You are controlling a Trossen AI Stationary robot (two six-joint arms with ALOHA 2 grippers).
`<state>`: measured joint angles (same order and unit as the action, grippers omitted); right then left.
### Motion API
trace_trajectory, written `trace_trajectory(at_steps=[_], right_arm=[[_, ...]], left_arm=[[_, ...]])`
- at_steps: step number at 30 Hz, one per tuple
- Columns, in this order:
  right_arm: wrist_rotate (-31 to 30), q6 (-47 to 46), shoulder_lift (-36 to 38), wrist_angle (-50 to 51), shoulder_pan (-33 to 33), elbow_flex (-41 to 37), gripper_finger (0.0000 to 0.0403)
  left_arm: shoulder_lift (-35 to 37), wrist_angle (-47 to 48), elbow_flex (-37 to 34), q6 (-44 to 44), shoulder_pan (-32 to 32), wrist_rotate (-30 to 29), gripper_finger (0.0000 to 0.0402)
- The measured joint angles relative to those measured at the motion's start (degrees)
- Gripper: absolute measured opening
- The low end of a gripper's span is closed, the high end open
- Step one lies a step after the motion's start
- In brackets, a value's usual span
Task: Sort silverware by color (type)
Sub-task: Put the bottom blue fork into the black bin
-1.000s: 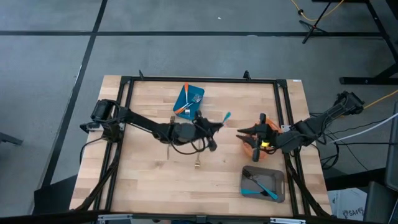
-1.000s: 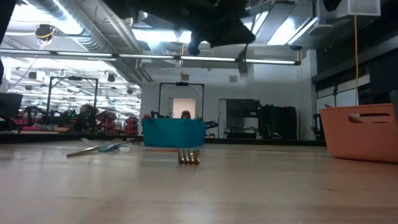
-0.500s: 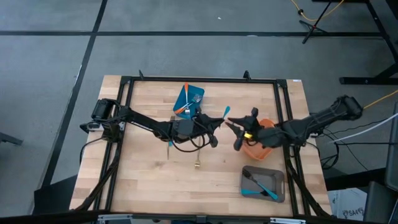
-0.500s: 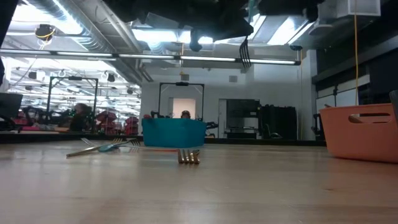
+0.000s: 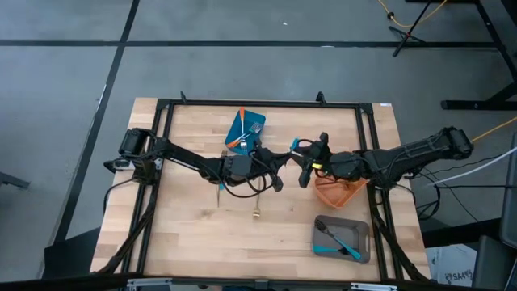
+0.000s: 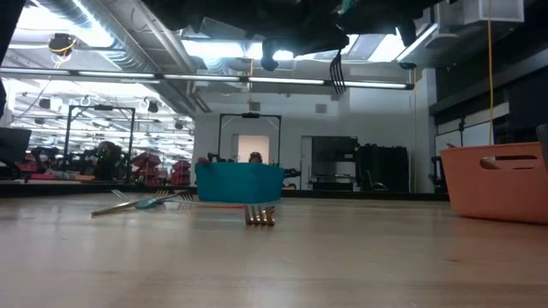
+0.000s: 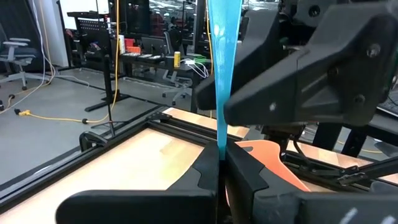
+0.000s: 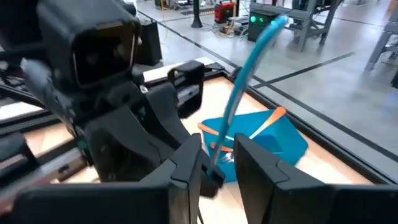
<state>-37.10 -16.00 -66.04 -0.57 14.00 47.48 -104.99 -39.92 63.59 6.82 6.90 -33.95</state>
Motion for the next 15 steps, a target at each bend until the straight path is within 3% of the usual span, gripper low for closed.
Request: trace_trajectory(at_steps=[9,15], right_arm=[[2.64,0.01,0.00,-2.83,-1.81,-0.02,0.0077],[2.74,-0.02,0.00,-2.88,-1.68,-0.02,0.0013]], left_arm=[[0.00,0.19,0.00,0.01,0.00,0.09,0.0005],[0.00,0.45,0.00,-0.12,0.00,0.18,0.0005]])
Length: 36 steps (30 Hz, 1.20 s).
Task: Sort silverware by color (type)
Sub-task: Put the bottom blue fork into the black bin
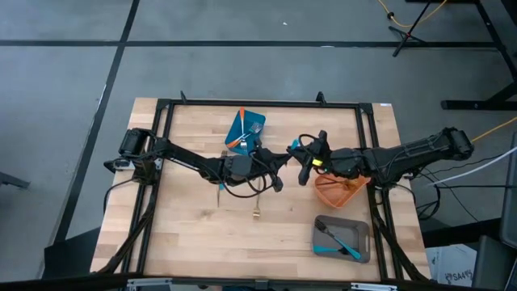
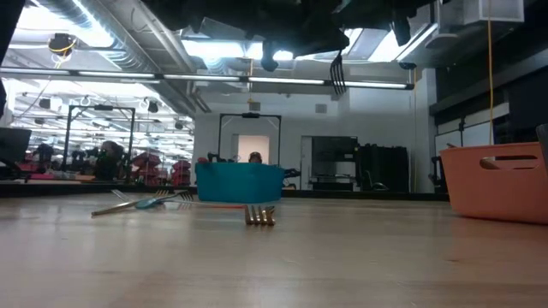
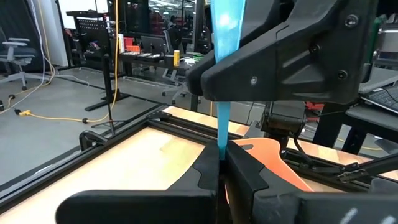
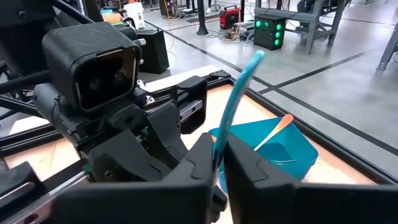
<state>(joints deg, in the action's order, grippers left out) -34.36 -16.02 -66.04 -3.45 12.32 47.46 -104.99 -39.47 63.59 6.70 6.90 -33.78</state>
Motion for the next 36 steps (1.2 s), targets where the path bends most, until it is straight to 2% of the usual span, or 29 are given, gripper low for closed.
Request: trace_trajectory(at_steps=[11,16,19,23,27,30,33,36], right_arm=[[2.19,1.68,0.00,0.17,0.00,0.00,0.0002],[4.00,2.91,0.33,1.37,0.01,0.30,0.0001],[4.07,2.96,0.59,6.76,0.02,2.82,0.0001],[4.59,1.36,0.72,18.71,0.02,8.21,0.0001],[11.47,-5.69,0.72,32.43,0.03,14.86,0.0000],[19.36,-12.96,0.74,41.11,0.10,18.28,0.0000],[27.17,-20.40,0.74,44.67,1.42,19.27,0.0000],[30.12,-26.03,0.33,47.23,5.13,19.27,0.0000]], left_arm=[[0.00,0.16,0.02,0.13,0.00,1.33,0.0007],[0.04,1.18,0.09,0.22,0.00,1.85,0.0034],[0.04,1.66,0.11,0.22,0.00,1.92,0.0057],[0.07,4.44,0.11,0.24,0.29,1.99,0.0080],[0.07,7.75,0.11,0.54,0.62,1.95,0.0086],[0.07,10.63,0.11,0.63,0.83,1.97,0.0085],[0.07,12.04,0.11,0.64,1.07,1.94,0.0085],[0.07,12.27,0.11,0.64,1.38,1.94,0.0084]])
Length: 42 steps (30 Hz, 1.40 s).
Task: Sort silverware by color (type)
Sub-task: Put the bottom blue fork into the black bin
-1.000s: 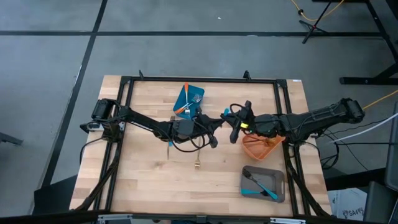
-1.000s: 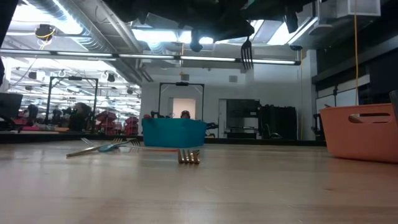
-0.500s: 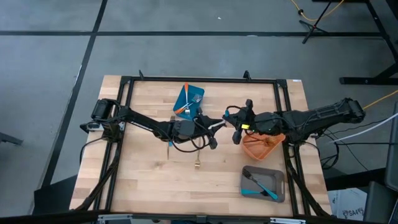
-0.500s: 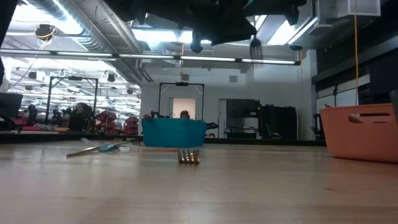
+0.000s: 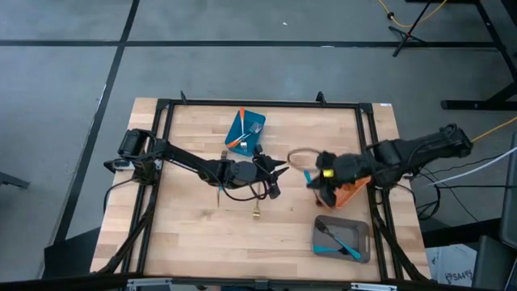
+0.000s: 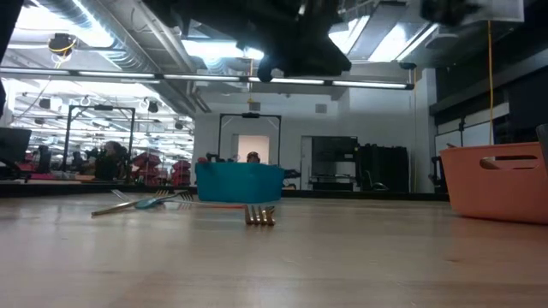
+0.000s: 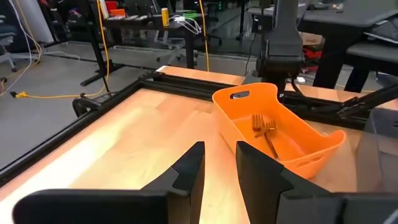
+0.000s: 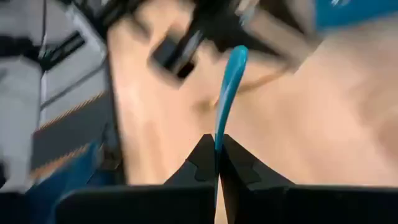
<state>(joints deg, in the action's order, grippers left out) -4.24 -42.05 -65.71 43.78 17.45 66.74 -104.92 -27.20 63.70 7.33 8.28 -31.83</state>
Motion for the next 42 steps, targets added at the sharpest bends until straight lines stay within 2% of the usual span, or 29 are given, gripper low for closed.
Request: trace_trajectory(at_steps=[6,13,19,24,31,42], right_arm=[[-0.02,-11.07,-1.53,3.05,10.66,-0.06,0.0000],[-5.19,-19.69,-5.23,5.25,23.85,-0.06,0.0000],[-7.60,-26.45,-11.37,11.94,30.72,-0.06,0.0000],[-6.17,-26.73,-16.37,13.85,33.40,-0.08,0.0000],[-2.20,-26.74,-21.35,13.64,33.16,-0.08,0.0000],[-2.24,-26.55,-22.64,13.17,33.16,-0.08,0.0001]], left_arm=[[0.00,1.06,0.00,0.00,0.08,-0.01,0.0084],[0.00,1.82,-0.02,0.00,0.41,-0.06,0.0084],[0.00,1.94,-0.02,0.00,0.52,-0.04,0.0084],[0.00,1.95,-0.02,0.00,0.52,-0.04,0.0084],[0.00,1.97,-0.06,0.00,0.52,-0.04,0.0084],[-0.02,2.16,-0.07,0.00,0.54,-0.03,0.0084]])
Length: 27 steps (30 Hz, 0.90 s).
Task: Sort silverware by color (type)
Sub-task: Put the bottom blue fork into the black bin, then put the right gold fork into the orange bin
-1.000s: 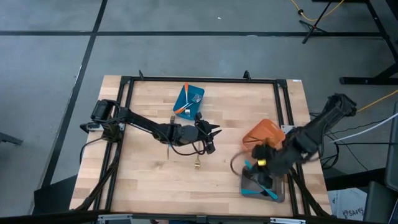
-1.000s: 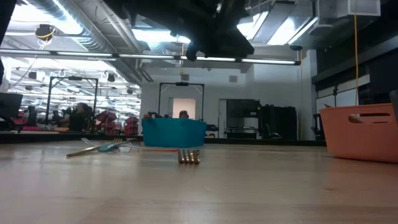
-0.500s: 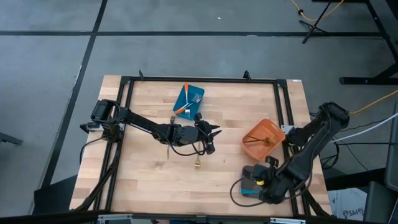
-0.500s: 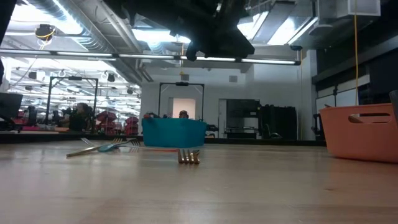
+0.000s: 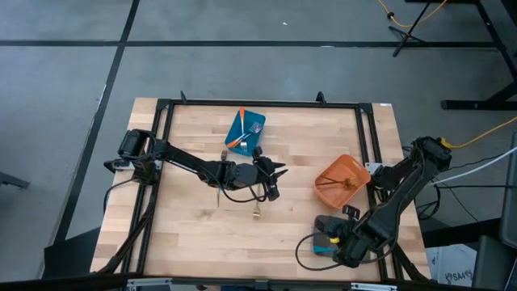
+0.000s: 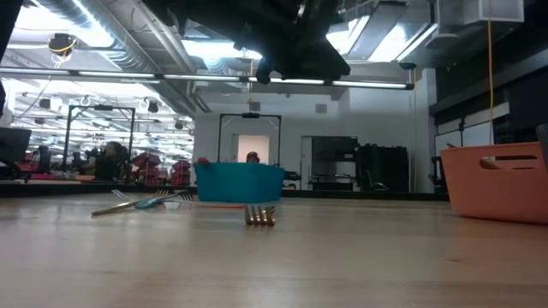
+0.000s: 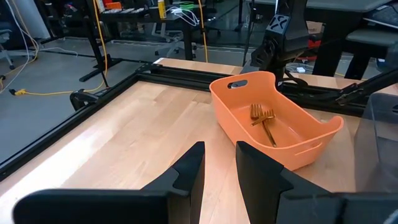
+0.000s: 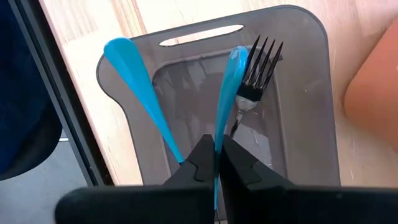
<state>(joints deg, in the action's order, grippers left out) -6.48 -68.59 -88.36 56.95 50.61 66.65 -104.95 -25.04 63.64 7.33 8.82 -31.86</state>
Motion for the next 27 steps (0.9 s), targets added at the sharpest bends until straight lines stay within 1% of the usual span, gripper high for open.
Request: trace_trajectory(at_steps=[3,5,12,15,27], right_arm=[[0.02,0.02,0.00,0.02,0.00,0.00,0.0003],[0.04,0.02,0.00,0.02,0.00,0.00,0.0012],[0.04,0.04,0.00,0.02,0.00,0.00,0.0064],[0.04,0.04,0.00,0.02,0.00,0.00,0.0078],[0.04,0.06,0.00,0.02,0.00,0.00,0.0083]], left_arm=[[0.00,0.00,0.00,0.00,0.00,-0.01,0.0084],[0.00,0.00,0.00,0.00,0.00,-0.02,0.0084],[0.00,0.02,0.00,0.00,0.00,0.00,0.0084],[0.00,0.02,0.00,0.00,0.00,-0.02,0.0084],[-0.04,0.15,0.00,0.00,0.00,-0.02,0.0084]])
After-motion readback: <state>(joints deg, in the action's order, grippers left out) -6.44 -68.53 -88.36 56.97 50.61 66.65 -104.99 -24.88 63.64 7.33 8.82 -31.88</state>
